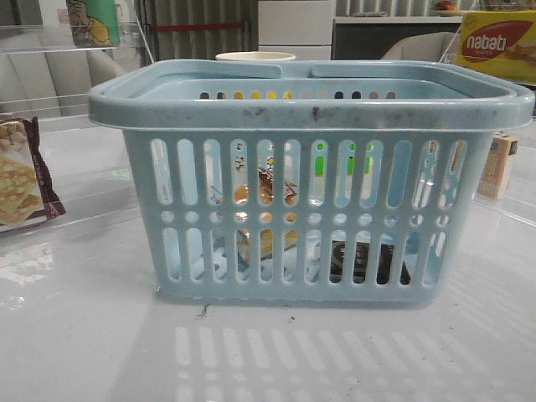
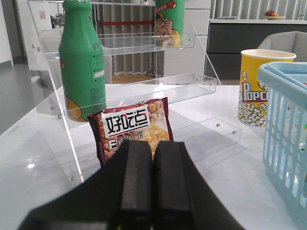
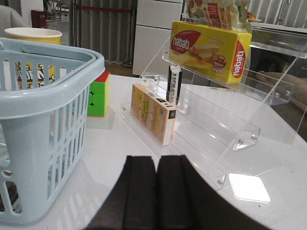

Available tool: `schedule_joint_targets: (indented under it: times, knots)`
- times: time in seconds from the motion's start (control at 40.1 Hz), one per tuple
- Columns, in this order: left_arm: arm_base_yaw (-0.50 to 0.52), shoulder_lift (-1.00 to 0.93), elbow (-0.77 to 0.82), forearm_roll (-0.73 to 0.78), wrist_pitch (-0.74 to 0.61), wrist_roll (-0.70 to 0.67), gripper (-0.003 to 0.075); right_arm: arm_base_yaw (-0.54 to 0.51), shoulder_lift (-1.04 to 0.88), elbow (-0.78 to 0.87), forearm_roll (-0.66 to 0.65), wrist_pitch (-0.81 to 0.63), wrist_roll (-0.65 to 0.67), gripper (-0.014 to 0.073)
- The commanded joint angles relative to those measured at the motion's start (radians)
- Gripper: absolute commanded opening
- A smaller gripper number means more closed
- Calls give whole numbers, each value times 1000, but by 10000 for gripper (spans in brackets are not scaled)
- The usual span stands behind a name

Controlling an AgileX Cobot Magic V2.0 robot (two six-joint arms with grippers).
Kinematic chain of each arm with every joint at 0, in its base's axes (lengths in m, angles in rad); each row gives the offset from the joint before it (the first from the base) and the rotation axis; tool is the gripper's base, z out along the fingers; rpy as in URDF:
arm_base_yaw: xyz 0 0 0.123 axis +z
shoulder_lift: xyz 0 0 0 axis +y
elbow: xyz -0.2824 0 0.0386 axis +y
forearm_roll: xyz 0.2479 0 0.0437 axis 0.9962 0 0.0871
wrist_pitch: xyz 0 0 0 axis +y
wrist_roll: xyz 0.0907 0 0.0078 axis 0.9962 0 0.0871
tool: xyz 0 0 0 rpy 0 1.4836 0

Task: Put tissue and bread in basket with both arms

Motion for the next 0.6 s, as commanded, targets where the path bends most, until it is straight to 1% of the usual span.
schedule_joint_targets:
  times: [0.0, 0.249, 0.423, 0.573]
  knots:
    - [-7, -17, 2, -6, -94, -12, 91, -7, -17, 0, -1, -97, -8, 57]
    - [-7, -17, 2, -6, -94, -12, 91, -7, -17, 1, -13, -123, -2, 57]
    - [-7, -17, 2, -6, -94, -12, 91, -7, -17, 1, -111, -128, 134, 57]
    - [-7, -17, 2, -6, -94, -12, 91, -7, -17, 1, -113, -130, 144, 57]
